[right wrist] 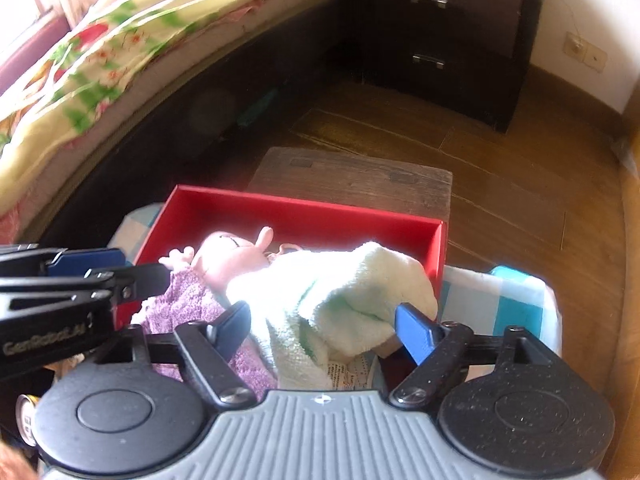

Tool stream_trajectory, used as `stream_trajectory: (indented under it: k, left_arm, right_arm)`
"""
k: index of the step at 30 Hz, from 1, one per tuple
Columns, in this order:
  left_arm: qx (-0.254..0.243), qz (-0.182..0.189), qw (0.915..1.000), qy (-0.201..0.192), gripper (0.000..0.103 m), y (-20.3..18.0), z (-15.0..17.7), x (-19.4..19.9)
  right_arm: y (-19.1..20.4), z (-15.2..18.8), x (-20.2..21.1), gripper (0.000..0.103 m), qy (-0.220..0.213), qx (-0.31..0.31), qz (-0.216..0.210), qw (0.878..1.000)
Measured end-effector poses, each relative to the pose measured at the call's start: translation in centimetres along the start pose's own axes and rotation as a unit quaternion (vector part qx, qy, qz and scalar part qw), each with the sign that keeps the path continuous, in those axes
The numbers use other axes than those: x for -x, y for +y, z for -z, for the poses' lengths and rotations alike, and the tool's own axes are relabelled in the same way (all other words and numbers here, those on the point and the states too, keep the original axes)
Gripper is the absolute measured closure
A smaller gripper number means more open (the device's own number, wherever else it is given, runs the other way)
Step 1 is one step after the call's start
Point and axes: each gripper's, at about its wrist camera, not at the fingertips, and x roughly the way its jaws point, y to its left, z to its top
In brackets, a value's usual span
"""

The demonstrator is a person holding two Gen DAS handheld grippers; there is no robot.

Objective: Organize soft objects
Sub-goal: 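Lower both tools into the red box and open them to release the towels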

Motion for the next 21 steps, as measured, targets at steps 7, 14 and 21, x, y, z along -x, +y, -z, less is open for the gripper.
stream_trajectory:
  k: [7, 14, 21]
  left_arm:
    - [-0.016, 0.028, 0.9995, 0.006, 0.046, -0.6, 2.4, 1.9]
    - [-0.007, 0.078, 0.9935, 0.083, 0.052, -2.1, 6.3, -2.5]
    - [-0.007, 0.008, 0.9969, 0.078, 0.049, -1.7, 3.6, -5.1]
  right_arm:
    - [0.0, 0.5, 1.5, 0.043, -0.023, -0.004, 0.002, 1.0]
    - [-0.9, 1.3, 1.0, 0.043, -0.019, -0.027, -0.002, 0.999]
    - [-2.5, 1.7, 0.7, 0.043, -0.025, -0.038, -0.006, 0.999]
